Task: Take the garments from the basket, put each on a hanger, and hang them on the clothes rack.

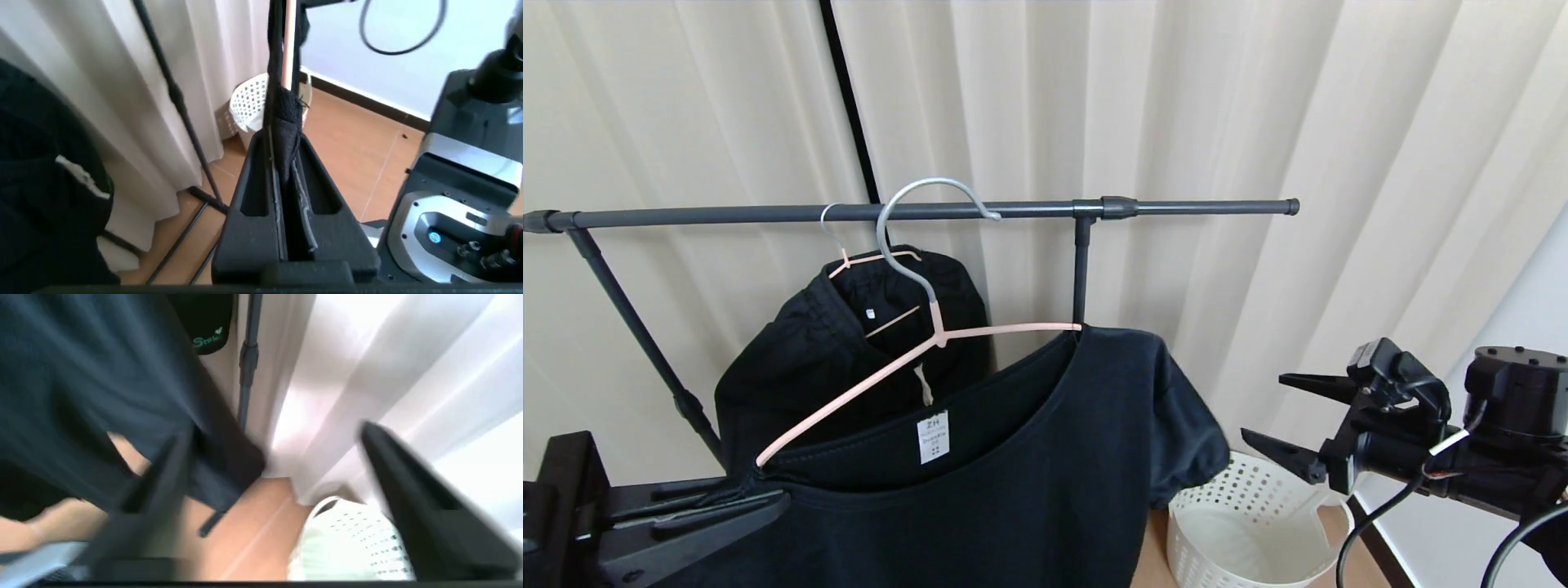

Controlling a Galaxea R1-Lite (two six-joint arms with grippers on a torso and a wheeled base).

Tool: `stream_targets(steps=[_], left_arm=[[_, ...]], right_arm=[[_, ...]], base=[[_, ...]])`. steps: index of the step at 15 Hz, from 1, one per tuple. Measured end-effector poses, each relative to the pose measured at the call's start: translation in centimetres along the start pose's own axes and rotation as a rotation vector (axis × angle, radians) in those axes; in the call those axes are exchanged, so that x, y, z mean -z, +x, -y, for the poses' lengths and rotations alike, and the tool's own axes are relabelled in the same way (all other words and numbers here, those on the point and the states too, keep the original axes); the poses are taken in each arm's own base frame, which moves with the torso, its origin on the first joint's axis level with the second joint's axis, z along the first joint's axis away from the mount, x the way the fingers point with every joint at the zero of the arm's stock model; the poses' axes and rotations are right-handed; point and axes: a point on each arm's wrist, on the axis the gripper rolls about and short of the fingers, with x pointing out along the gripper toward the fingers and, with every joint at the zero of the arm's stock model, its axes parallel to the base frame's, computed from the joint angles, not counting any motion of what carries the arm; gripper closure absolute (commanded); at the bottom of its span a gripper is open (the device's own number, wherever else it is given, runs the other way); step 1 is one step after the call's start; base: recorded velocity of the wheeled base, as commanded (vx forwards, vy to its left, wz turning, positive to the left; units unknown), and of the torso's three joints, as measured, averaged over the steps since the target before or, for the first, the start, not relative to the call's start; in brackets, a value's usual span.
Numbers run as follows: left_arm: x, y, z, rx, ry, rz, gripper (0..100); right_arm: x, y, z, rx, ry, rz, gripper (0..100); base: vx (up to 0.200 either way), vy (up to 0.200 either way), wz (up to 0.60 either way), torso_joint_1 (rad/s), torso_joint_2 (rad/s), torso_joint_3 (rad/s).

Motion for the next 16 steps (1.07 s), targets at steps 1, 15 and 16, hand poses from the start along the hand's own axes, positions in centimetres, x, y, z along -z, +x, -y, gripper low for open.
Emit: stream_targets(steps=[1, 15, 16], left_arm=[[0.1, 0.0, -0.3, -0.019, -0.012, -0.008, 100], [0.1, 0.9, -4.3, -0.265, -0.232, -0.083, 100], [0.1, 1.0, -4.5, -0.269, -0.246, -0.085, 100]], right_arm=[[-0.2, -0.4, -0.4, -0.016, -0.02, 0.012, 0], [-7.8, -4.0, -6.2, 0.087, -0.027, 0.198, 0], [-7.9, -4.0, -6.2, 0.087, -0.03, 0.205, 0]], base=[[0.0, 0.0, 0.0, 0.0, 0.0, 0.0], [0.0, 0.0, 0.0, 0.0, 0.0, 0.0], [0.0, 0.0, 0.0, 0.0, 0.0, 0.0]])
